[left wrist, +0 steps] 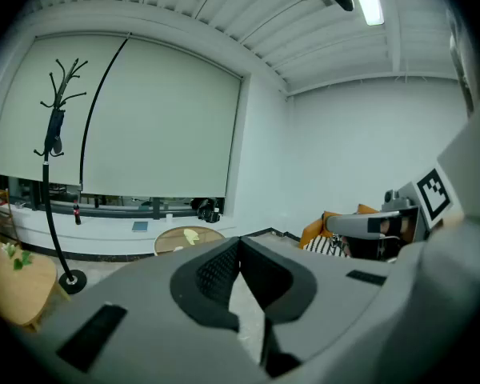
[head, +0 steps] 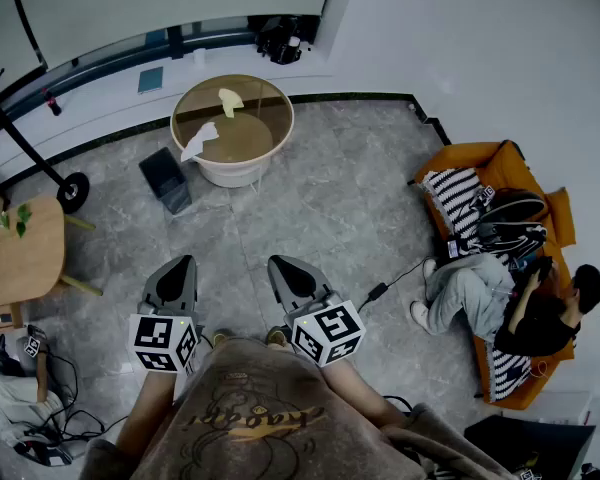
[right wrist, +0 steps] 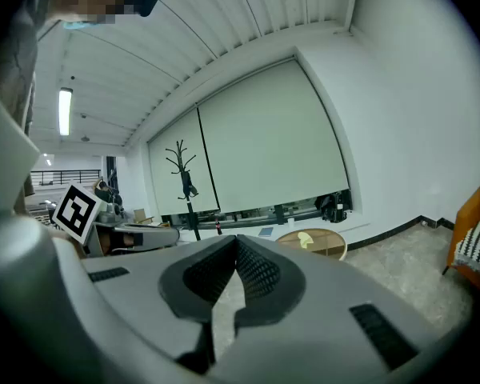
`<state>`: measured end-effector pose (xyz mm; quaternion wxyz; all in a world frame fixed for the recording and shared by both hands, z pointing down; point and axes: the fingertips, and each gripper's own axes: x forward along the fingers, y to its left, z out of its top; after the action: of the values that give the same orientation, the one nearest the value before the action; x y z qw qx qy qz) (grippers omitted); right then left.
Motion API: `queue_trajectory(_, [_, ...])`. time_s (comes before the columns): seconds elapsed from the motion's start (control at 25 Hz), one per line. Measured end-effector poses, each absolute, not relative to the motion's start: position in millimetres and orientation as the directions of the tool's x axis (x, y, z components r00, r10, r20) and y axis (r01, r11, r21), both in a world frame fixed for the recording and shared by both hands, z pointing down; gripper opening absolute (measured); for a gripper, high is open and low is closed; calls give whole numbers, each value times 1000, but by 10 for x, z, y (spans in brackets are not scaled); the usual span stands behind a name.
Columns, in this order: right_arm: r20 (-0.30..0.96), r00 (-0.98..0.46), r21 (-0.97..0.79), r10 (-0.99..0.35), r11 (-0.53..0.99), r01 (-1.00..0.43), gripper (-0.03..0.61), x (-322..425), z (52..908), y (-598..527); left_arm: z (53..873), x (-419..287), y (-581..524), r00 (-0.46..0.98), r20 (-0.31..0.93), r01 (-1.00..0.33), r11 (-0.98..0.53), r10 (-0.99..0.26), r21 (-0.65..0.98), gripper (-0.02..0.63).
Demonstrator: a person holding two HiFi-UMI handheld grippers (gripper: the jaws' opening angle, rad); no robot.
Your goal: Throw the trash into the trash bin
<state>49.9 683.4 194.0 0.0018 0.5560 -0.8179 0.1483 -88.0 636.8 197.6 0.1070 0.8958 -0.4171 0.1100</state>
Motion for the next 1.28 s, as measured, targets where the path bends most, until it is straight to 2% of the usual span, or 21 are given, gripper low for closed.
queue_trajectory(0.44, [134, -401, -280, -906, 354, -892, 20, 254, 1903, 6707, 1961, -1102, 6287, 645, 293, -757, -642, -706, 120, 17])
queue_trajectory(0.88, [136, -347, -292, -928, 297, -909, 20, -79, 2015, 6604, 2056, -1492, 6141, 676, 309, -725, -679, -669, 115, 17])
queue_trajectory(1.28, [142, -306, -290, -942, 256, -922, 20, 13, 2092, 6219, 2121, -1507, 5740, 687, 307, -715, -689, -659, 118, 17])
